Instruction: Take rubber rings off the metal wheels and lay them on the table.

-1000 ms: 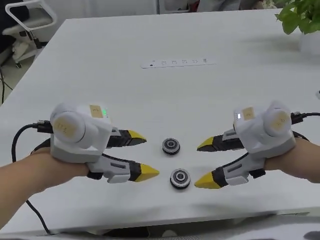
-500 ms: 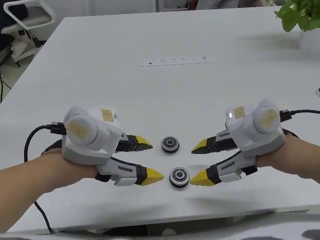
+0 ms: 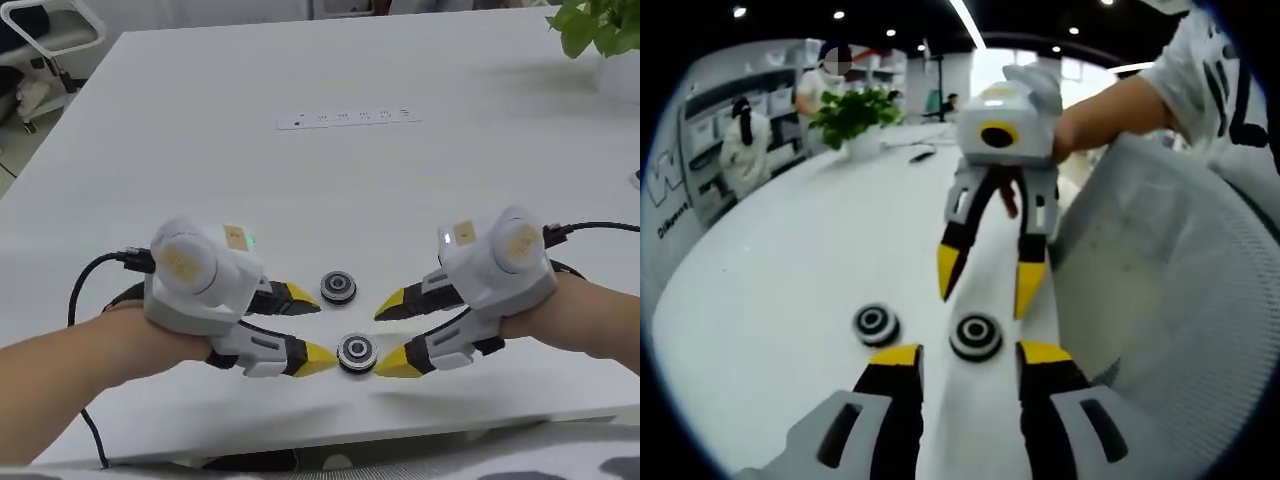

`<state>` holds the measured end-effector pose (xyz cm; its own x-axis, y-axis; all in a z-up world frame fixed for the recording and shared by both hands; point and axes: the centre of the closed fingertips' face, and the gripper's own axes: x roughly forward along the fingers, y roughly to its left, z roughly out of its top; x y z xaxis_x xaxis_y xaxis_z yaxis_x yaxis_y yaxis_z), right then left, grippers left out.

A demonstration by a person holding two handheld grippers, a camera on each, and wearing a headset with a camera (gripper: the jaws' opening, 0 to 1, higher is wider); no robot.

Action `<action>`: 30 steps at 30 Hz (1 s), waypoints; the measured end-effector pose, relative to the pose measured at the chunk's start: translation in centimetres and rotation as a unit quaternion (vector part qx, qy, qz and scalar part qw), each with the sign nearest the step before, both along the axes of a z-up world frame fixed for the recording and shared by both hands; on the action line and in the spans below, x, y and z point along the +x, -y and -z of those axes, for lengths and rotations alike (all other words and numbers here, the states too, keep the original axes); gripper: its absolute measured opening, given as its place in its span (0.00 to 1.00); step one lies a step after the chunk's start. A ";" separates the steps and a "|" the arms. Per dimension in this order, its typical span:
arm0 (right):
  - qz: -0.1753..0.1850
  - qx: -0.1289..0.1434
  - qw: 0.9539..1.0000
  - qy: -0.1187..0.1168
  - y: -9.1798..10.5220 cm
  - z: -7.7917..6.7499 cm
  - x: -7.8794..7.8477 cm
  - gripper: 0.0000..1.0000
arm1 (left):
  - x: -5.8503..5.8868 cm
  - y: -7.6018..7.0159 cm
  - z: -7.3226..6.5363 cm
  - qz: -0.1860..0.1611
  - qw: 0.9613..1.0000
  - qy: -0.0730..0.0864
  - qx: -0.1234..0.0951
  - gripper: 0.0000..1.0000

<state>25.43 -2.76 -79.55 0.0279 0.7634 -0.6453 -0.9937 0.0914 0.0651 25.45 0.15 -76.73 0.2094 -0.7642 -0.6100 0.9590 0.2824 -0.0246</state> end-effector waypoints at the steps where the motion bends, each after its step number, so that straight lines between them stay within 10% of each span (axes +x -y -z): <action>1: -0.002 -0.002 1.000 0.000 0.0 0.2 0.0 0.35 | 0.0 0.1 0.1 0.001 1.000 -0.001 0.002 0.37; 30: 0.000 0.002 1.000 -0.015 -0.1 0.9 -0.2 0.28 | 0.0 2.4 2.2 0.010 1.000 -0.029 0.007 0.25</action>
<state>25.20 -2.66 -80.42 0.0099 0.7661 -0.6427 -0.9913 0.0920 0.0944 25.45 -2.26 -78.89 0.1582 -0.7596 -0.6309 0.9616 0.2636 -0.0762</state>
